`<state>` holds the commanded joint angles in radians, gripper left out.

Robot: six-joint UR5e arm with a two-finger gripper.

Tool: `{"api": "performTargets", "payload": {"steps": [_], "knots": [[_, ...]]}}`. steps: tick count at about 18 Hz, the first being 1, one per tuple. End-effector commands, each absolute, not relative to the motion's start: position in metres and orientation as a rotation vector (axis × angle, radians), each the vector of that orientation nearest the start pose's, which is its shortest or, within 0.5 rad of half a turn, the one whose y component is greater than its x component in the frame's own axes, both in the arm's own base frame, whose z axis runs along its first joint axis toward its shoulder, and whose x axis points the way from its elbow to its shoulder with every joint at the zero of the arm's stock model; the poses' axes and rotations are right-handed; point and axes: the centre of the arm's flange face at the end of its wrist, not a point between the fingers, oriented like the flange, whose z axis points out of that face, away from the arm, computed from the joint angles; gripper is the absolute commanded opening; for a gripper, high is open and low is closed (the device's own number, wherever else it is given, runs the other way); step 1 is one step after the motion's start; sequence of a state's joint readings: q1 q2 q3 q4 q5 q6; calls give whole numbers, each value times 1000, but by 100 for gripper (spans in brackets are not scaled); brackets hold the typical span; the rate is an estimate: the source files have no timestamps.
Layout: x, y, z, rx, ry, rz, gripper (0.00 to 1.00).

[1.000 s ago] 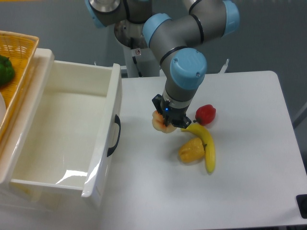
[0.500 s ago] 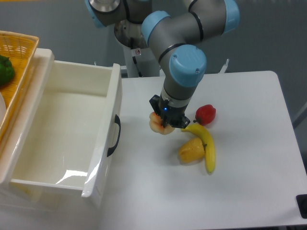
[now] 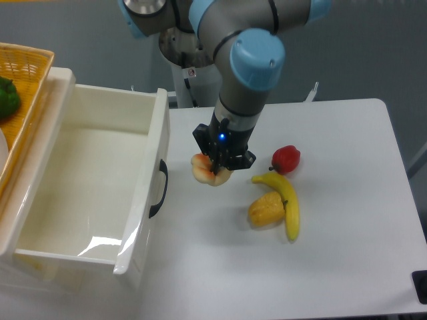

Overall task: Place the round bread in the upper white drawer
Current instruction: 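Lift the bread roll and carry it toward the open white drawer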

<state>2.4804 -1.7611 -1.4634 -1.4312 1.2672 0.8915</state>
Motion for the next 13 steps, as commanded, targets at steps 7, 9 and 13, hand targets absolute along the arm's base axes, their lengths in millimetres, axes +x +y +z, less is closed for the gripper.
{"api": "performTargets", "payload": {"steps": [7,9,13], "knots": [[-327,475,508,-2735,-221,-247,8],[-322,475,513,-2714,-240,-263,8],[-300,470,535,-2659,-296,-290,8]]}}
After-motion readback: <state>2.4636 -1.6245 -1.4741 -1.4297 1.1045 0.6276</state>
